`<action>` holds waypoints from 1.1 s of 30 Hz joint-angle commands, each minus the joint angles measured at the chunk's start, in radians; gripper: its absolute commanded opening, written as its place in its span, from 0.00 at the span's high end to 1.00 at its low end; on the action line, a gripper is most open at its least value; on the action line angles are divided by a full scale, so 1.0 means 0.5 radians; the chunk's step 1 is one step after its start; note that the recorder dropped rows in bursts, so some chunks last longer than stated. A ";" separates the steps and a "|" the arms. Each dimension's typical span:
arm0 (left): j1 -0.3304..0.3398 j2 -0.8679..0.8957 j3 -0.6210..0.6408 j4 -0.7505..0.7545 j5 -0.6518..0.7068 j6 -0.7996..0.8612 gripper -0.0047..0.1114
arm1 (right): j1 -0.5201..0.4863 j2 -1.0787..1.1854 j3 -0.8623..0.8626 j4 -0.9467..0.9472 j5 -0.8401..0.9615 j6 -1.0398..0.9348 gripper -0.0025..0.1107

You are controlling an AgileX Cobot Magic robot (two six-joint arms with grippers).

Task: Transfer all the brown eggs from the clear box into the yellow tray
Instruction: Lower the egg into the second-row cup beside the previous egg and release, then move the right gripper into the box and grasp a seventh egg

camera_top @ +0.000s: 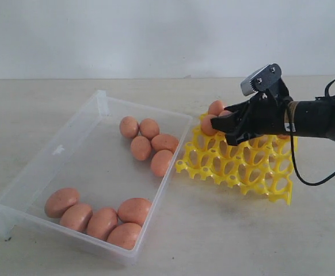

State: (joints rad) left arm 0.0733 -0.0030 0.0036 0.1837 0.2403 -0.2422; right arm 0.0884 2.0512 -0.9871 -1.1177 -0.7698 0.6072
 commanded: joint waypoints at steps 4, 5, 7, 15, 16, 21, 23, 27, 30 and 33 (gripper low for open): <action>-0.010 0.006 -0.007 -0.003 -0.018 0.013 1.00 | 0.003 0.001 -0.008 0.170 0.081 -0.081 0.61; -0.010 0.006 -0.007 -0.003 -0.018 0.013 1.00 | 0.003 0.001 -0.008 0.182 0.076 -0.081 0.61; -0.010 0.006 -0.007 -0.003 -0.013 0.013 1.00 | 0.003 0.001 -0.008 0.199 0.073 -0.081 0.61; -0.010 0.006 -0.007 -0.003 -0.013 0.013 1.00 | 0.003 0.001 -0.008 0.199 0.067 -0.081 0.41; -0.010 0.006 -0.007 -0.003 -0.013 0.013 1.00 | 0.003 0.001 -0.008 0.199 0.067 -0.081 0.38; -0.010 0.006 -0.007 -0.003 -0.013 0.013 1.00 | 0.003 0.001 -0.008 0.199 0.067 -0.081 0.35; -0.010 0.006 -0.007 -0.003 -0.013 0.013 1.00 | 0.003 0.001 -0.008 0.199 0.067 -0.081 0.35; -0.010 0.006 -0.007 -0.003 -0.013 0.013 1.00 | 0.003 -0.059 -0.008 0.199 0.062 0.033 0.35; -0.010 0.006 -0.007 -0.003 -0.013 0.013 1.00 | 0.003 -0.184 -0.008 0.205 -0.008 0.177 0.35; -0.010 0.006 -0.007 -0.003 -0.013 0.013 1.00 | 0.007 -0.383 -0.008 0.257 -0.121 0.302 0.44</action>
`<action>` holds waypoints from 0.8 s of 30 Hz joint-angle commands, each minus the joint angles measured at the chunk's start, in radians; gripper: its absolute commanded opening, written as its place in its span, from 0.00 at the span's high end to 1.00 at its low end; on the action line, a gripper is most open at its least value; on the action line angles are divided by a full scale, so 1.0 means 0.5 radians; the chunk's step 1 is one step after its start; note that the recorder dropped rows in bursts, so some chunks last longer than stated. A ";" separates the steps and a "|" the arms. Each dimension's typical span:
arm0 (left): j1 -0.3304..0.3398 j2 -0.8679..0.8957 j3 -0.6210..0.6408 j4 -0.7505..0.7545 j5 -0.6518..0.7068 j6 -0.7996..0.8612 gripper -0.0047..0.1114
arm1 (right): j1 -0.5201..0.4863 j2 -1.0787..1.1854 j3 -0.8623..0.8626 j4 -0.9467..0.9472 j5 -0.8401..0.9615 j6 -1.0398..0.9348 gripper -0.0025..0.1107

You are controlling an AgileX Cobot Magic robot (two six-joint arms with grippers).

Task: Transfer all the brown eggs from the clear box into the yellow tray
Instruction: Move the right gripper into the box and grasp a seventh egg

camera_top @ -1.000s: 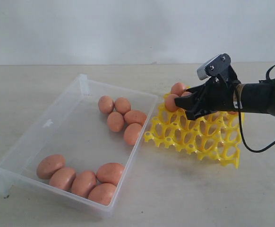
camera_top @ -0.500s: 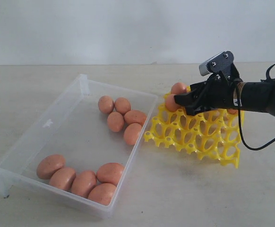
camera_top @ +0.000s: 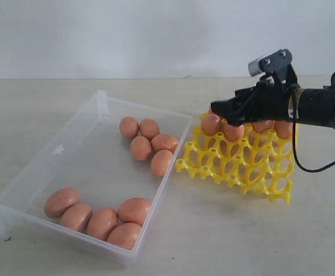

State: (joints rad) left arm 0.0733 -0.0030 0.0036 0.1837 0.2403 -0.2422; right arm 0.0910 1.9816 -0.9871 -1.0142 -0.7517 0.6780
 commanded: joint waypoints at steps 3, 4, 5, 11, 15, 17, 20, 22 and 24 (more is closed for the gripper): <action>-0.010 0.006 -0.007 -0.003 -0.013 0.013 1.00 | 0.048 -0.456 -0.008 0.012 -0.180 0.414 0.70; -0.010 0.006 -0.007 -0.003 -0.013 0.013 1.00 | 0.085 -0.523 -0.008 -0.026 -0.180 0.453 0.79; -0.010 0.006 -0.007 -0.003 -0.013 0.013 1.00 | 0.133 -0.572 -0.008 -0.059 -0.180 0.449 0.86; -0.010 0.006 -0.007 -0.003 -0.013 0.013 1.00 | 0.552 -0.708 -0.008 -0.286 0.283 0.170 0.98; -0.010 0.006 -0.007 -0.003 -0.013 0.013 1.00 | 0.961 -0.655 -0.066 -0.282 1.421 0.166 0.98; -0.010 0.006 -0.007 -0.003 -0.013 0.013 1.00 | 1.115 -0.589 -0.166 -0.222 1.981 0.166 0.98; -0.010 0.006 -0.007 -0.003 -0.013 0.013 1.00 | 1.274 -0.491 -0.370 0.024 2.383 0.087 0.98; -0.010 0.006 -0.007 -0.003 -0.013 0.013 1.00 | 1.332 -0.442 -0.553 0.394 2.492 -0.295 0.98; -0.010 0.006 -0.007 -0.003 -0.013 0.013 1.00 | 1.349 -0.371 -0.793 0.973 2.666 -0.832 0.98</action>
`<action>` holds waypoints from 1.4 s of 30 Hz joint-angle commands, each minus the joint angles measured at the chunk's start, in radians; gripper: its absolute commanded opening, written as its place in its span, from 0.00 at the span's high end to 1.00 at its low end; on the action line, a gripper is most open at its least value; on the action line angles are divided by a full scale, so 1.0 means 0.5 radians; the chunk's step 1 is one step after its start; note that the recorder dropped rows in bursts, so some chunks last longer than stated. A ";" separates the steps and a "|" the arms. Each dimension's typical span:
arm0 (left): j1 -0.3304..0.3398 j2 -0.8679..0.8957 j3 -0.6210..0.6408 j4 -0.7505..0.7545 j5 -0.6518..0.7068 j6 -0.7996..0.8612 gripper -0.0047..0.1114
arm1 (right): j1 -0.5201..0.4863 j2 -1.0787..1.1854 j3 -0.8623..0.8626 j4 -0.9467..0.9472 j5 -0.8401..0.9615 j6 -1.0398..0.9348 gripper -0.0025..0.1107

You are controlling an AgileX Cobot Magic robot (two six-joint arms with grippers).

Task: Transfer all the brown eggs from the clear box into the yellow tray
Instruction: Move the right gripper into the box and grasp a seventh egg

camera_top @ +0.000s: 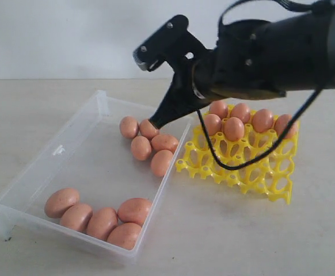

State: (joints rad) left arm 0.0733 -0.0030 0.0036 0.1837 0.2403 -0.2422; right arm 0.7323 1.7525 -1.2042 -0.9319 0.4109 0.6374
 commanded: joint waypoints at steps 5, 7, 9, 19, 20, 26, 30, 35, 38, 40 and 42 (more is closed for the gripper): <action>-0.010 0.006 -0.007 -0.003 -0.013 0.013 1.00 | 0.048 0.414 -1.018 1.732 1.001 -1.477 0.98; -0.010 0.006 -0.007 -0.003 -0.013 0.013 1.00 | 0.048 0.580 -1.223 1.757 1.161 -1.477 0.98; -0.010 0.006 -0.007 -0.003 -0.013 0.013 1.00 | 0.048 0.715 -1.406 1.770 1.270 -1.473 0.98; -0.010 0.006 -0.007 -0.003 -0.008 0.013 1.00 | 0.048 0.962 -1.651 1.893 1.303 -1.413 0.61; -0.010 0.006 -0.007 -0.003 -0.008 0.013 1.00 | 0.048 0.963 -1.651 1.889 1.287 -1.400 0.53; -0.010 0.006 -0.007 -0.003 -0.008 0.013 1.00 | 0.048 1.037 -1.651 1.842 1.252 -1.275 0.47; -0.010 0.006 -0.007 -0.003 -0.008 0.013 1.00 | 0.048 1.128 -1.651 1.756 1.252 -1.250 0.47; -0.010 0.006 -0.007 -0.003 -0.008 0.013 1.00 | 0.044 1.175 -1.643 1.670 1.235 -1.227 0.47; -0.010 0.006 -0.007 -0.003 -0.008 0.013 1.00 | 0.031 1.210 -1.643 1.595 1.203 -1.160 0.47; -0.010 0.006 -0.007 -0.003 -0.008 0.013 1.00 | 0.027 1.244 -1.643 1.494 1.167 -1.093 0.47; -0.010 0.006 -0.007 -0.003 -0.008 0.013 1.00 | 0.015 1.265 -1.643 1.506 1.121 -1.055 0.47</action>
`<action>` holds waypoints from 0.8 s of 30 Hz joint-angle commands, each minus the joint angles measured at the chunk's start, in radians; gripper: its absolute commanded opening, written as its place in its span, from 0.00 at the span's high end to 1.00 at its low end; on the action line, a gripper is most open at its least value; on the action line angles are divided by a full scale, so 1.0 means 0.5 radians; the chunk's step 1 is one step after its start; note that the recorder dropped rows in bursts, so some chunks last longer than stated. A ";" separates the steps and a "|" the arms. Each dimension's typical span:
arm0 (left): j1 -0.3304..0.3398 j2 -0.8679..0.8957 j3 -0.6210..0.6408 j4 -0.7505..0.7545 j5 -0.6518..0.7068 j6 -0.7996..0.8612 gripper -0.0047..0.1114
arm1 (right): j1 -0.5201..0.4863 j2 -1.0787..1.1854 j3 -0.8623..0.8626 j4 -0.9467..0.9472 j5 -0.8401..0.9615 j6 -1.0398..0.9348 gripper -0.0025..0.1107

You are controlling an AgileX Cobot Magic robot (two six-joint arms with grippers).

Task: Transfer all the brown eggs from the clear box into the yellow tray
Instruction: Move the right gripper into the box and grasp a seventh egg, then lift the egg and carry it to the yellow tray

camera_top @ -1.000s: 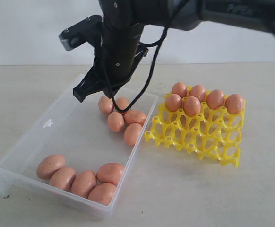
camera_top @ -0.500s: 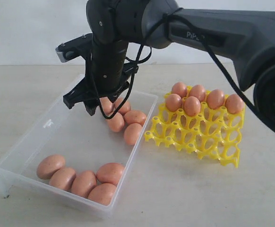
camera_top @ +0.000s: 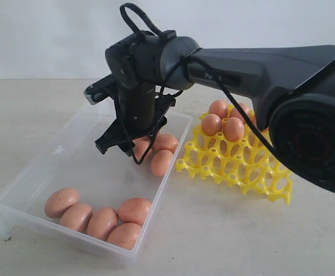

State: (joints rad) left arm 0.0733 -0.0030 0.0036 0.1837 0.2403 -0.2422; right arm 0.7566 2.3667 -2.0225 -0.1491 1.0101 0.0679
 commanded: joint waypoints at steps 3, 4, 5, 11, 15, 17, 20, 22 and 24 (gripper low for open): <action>-0.010 0.006 -0.007 -0.003 -0.008 0.013 1.00 | -0.050 0.068 -0.007 0.044 -0.145 0.084 0.47; -0.010 0.006 -0.007 -0.003 -0.008 0.013 1.00 | -0.054 0.073 -0.007 0.062 -0.162 0.084 0.47; -0.010 0.006 -0.007 -0.003 -0.008 0.013 1.00 | -0.058 0.076 -0.007 0.072 -0.161 0.084 0.47; -0.010 0.006 -0.007 -0.003 -0.008 0.013 1.00 | -0.058 0.067 -0.007 0.076 -0.047 -0.010 0.97; -0.010 0.006 -0.007 -0.003 -0.013 0.013 1.00 | -0.058 0.000 -0.007 0.080 0.077 -0.075 0.97; -0.010 0.006 -0.007 -0.003 -0.013 0.013 1.00 | -0.058 -0.072 -0.007 0.088 0.114 -0.103 0.97; -0.010 0.006 -0.007 -0.003 -0.013 0.013 1.00 | -0.058 -0.204 -0.002 0.088 0.012 -0.125 0.97; -0.010 0.006 -0.007 -0.003 -0.013 0.013 1.00 | -0.058 -0.280 0.003 0.072 -0.074 -0.232 0.97; -0.010 0.006 -0.007 -0.003 -0.013 0.013 1.00 | -0.058 -0.406 0.098 0.101 -0.250 -0.367 0.97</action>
State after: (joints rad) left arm 0.0733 -0.0030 0.0036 0.1837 0.2403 -0.2422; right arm 0.7324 2.2433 -2.0150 -0.1023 0.9730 -0.0410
